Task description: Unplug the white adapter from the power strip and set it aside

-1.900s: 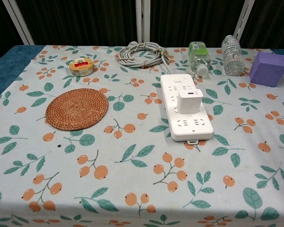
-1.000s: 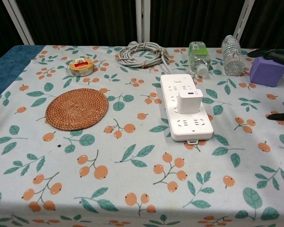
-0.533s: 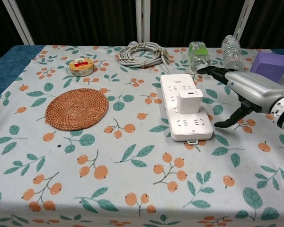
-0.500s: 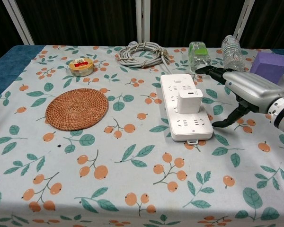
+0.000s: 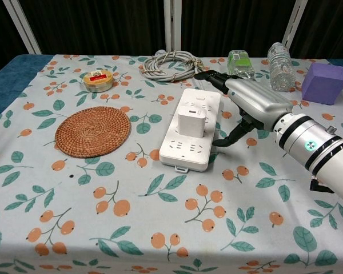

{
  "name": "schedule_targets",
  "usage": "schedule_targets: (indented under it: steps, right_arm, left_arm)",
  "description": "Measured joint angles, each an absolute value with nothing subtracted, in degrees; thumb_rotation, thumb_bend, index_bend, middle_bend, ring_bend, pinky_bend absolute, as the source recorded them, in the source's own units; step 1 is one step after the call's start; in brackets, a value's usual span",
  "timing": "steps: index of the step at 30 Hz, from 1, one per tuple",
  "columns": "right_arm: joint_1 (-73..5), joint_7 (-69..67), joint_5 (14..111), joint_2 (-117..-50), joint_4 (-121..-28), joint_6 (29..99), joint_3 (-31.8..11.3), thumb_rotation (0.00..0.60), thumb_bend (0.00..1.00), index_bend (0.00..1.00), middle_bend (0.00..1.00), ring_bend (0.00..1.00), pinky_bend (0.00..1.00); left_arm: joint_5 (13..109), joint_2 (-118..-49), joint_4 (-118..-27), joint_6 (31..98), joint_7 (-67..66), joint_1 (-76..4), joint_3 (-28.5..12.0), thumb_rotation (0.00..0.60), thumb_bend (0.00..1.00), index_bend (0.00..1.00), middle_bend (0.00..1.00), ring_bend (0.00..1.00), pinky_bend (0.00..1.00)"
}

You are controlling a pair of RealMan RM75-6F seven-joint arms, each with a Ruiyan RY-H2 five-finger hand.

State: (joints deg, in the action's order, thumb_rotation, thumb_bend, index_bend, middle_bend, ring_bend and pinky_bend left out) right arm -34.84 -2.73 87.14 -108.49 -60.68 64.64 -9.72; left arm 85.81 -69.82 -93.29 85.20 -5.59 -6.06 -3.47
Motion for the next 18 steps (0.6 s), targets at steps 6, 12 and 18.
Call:
schedule_targets:
  steps: [6,12,18]
  right_arm:
    - [-34.5,-2.1,88.2,-101.3,-69.1,65.6,-9.3,0.600,0.00,0.00,0.00,0.00,0.00]
    - [-34.8,0.8,86.4,-86.0,-87.4,63.0,-10.8,0.600,0.03,0.00,0.07,0.00,0.08]
    - [-37.4,8.9,78.1,-68.4,-104.5,54.6,-13.8,0.600,0.03,0.00,0.08,0.00,0.13]
  left_arm:
    - [91.7,-68.6,-94.3,81.5,-3.6,-9.8,-2.4,0.600,0.22,0.15,0.12,0.02,0.00]
    - [101.6,-69.4,-94.6,75.4,0.2,-17.7,-1.4,0.600,0.29,0.18,0.17,0.06,0.02]
    - [105.5,-74.0,-94.8,66.0,-1.7,-25.6,-1.1,0.600,0.39,0.20,0.19,0.09,0.09]
